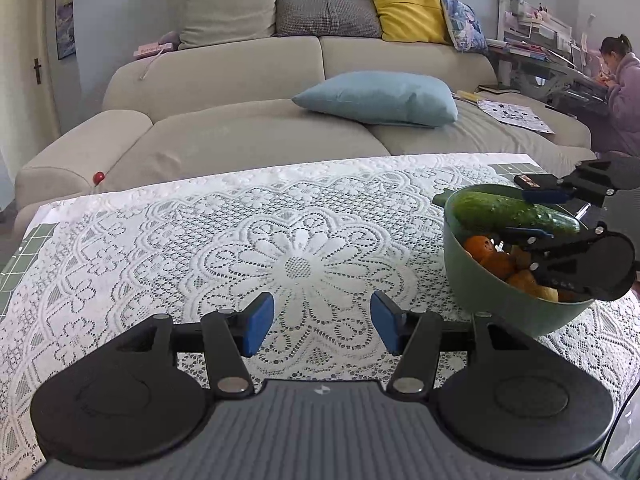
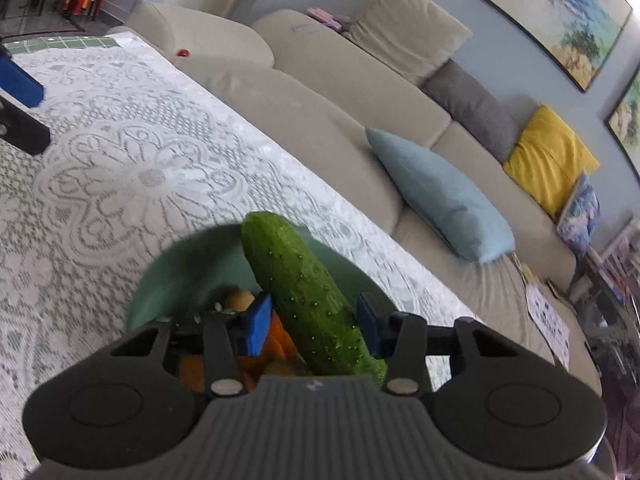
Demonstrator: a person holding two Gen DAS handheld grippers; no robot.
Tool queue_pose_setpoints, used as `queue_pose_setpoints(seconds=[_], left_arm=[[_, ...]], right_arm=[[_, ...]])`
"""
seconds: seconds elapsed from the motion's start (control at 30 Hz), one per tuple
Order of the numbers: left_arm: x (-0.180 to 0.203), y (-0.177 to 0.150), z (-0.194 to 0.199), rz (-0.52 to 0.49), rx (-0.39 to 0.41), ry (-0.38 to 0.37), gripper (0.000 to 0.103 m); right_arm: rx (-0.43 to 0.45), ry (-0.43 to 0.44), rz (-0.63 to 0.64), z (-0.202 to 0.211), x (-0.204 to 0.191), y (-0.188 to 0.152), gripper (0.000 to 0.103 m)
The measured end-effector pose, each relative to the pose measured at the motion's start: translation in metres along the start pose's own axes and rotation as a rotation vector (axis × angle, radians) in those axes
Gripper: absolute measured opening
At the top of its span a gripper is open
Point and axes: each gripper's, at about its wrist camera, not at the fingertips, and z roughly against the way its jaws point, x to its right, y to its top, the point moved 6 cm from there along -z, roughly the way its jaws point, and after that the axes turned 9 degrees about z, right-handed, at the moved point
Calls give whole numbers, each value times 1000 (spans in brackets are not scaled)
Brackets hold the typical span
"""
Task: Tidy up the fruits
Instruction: 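Lower the cucumber onto the fruit in the colander and open both tools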
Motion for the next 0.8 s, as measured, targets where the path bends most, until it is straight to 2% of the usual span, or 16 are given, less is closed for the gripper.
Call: queue_pose_setpoints(seconds=[0.17,0.33,0.6,0.8], left_arm=[[2,-1,0,7,-8,-16,66],[5,0,1,16,-19,-38,66],[21,3,16,-12,16,-51,71],[29,11,40,-2,131,-29,78]], right_arm=[[-27,16,2,2,1,-11,44],[-14,21,-5,9,-3,-9,46],[74,67,-160,46,5,1,61],[154,79,-349,83,20,11,74]])
